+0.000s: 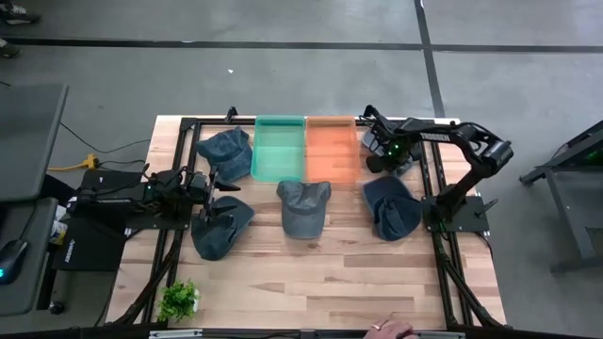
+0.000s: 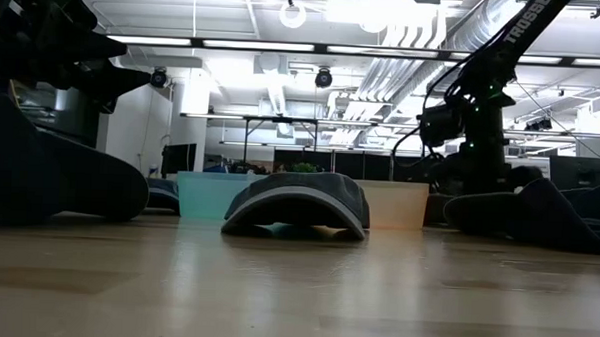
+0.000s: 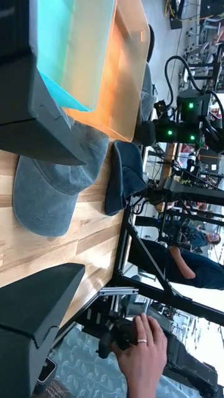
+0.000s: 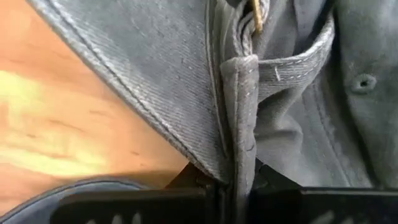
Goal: Pick & Place hat
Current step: Put the top gray cap into the orange bin
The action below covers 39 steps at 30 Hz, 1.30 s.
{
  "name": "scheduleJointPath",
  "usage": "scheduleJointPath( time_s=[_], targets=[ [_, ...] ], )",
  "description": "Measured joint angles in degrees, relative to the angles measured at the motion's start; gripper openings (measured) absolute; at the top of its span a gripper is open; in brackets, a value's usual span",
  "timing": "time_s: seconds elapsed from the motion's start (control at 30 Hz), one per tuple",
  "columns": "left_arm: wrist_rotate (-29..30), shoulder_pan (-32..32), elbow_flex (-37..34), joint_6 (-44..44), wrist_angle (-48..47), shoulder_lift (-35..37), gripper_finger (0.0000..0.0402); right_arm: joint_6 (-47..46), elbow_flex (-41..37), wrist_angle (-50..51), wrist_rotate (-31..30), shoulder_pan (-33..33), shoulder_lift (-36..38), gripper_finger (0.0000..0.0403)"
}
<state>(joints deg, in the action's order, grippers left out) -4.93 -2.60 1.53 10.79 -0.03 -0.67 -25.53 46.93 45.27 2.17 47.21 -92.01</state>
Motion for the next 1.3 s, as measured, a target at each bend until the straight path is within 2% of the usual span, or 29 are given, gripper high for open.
scheduleJointPath(
  time_s=[0.57,1.3],
  targets=[
    [0.0,0.0,0.0,0.0,0.0,0.0,0.0269,0.0,0.1,3.6,-1.6,0.0,6.9,0.0006],
    [0.0,0.0,0.0,0.0,0.0,0.0,0.0269,-3.2,0.3,6.0,-0.1,-1.6,25.2,0.0005]
  ],
)
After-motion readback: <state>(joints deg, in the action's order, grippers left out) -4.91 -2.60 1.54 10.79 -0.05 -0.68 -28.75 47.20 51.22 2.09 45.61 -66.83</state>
